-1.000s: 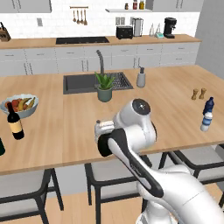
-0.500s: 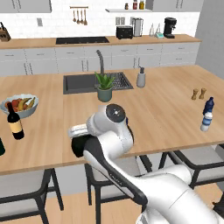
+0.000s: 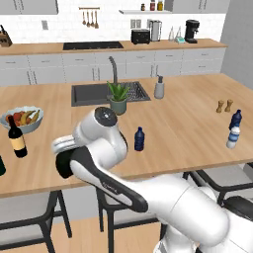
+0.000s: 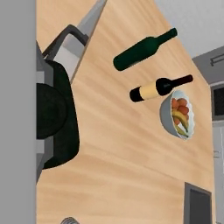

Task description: Move the plastic bottles in the middle to the plastics group, and the glass bottles in the middle to the glass group.

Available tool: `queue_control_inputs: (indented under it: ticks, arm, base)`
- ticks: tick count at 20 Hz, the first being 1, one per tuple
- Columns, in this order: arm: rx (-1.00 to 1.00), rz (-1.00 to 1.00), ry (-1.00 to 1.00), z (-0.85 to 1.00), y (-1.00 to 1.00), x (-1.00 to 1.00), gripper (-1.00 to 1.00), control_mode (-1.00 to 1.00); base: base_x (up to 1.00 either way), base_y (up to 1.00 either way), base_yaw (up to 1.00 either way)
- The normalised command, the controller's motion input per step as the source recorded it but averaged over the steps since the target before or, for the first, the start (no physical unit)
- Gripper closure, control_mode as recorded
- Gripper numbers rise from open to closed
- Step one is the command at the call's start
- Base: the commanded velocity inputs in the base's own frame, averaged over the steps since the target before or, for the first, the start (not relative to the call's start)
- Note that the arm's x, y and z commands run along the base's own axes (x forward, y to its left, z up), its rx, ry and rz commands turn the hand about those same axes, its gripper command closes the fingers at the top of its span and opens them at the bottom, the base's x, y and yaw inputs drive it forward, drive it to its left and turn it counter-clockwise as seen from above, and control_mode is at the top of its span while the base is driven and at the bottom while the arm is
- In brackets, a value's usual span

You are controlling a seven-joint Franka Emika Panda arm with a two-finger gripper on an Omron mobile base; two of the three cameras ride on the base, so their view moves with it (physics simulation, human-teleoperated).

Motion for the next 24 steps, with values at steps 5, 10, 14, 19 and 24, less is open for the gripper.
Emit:
queue_control_inputs:
  ticks: [5, 10, 14, 19, 24]
  arm:
    - [-0.03, 0.01, 0.19, -0.16, 0.23, 0.53, 1.0, -1.0]
    - [0.0, 0.01, 0.02, -0.09, 0.04, 0.08, 1.0, -1.0]
    - [-0.06, 0.0, -0.19, -0.24, 0.08, -0.09, 1.0, -1.0]
    - [-0.02, 0.02, -0.12, -0.09, 0.23, 0.05, 1.0, -1.0]
    - [0.0, 0.0, 0.0, 0.0, 0.24, 0.42, 1.0, -1.0]
  base:
    - [0.0, 0.0, 0.0]
    - [0.0, 0.0, 0.0]
    - [0.0, 0.0, 0.0]
    - [0.0, 0.0, 0.0]
    - [0.0, 0.0, 0.0]
